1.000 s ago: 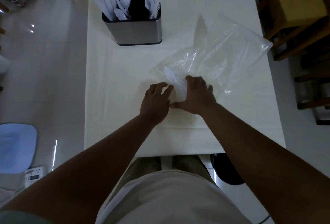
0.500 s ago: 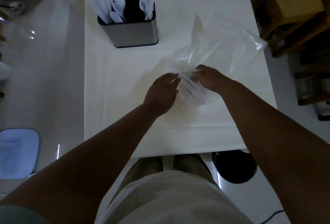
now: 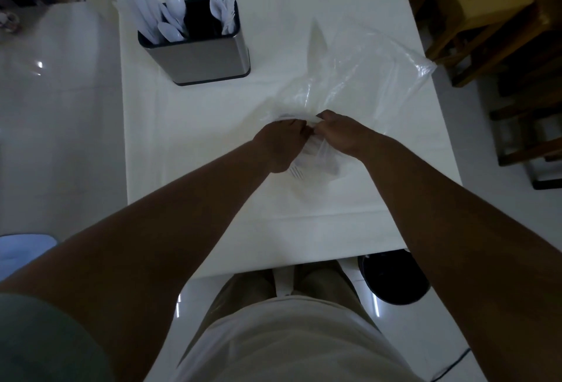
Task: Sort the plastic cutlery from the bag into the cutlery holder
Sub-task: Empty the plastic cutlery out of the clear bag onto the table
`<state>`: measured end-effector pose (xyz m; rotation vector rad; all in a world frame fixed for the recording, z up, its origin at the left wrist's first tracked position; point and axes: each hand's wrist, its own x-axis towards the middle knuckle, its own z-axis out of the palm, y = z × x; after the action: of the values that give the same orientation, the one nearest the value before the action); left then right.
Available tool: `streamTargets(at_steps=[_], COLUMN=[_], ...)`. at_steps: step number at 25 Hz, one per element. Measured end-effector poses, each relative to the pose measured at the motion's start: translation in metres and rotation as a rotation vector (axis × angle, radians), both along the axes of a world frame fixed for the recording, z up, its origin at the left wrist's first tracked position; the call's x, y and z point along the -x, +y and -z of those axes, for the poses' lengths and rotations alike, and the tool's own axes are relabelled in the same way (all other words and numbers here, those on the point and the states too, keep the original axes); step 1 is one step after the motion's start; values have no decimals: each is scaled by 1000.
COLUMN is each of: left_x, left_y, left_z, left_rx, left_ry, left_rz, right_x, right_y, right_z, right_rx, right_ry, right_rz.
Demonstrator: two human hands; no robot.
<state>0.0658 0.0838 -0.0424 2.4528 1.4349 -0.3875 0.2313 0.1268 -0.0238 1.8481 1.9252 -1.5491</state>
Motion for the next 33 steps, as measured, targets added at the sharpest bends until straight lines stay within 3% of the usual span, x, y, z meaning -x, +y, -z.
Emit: streamTargets(at_steps=[3,8,17,21,28,31,33], left_x=[-4,-11,-1,1,-13,-10,-8], left_y=[6,-4,0,-4,-5,-7,-11], left_z=[1,7,4,0,-13,-9,-1], left_rx=[48,-53,5,-50,-75,-83,-187], left_ry=[42,61,58,79,252,155,23], left_rz=[-14,-8,77,154,237,228,249], right_x=[-4,-5,-10,-9,-8,-11,-16], right_y=[-3,-8,-16,-18,-25,-28,-29], right_z=[1,-4,-12,-13,-14,-20,-23], right_rx=[10,25,16,-4,-13,-7,-21], right_ry=[16,42,19,49,81,84,69], right_rz=[5,-13,-130,-86,-87,-97,-132])
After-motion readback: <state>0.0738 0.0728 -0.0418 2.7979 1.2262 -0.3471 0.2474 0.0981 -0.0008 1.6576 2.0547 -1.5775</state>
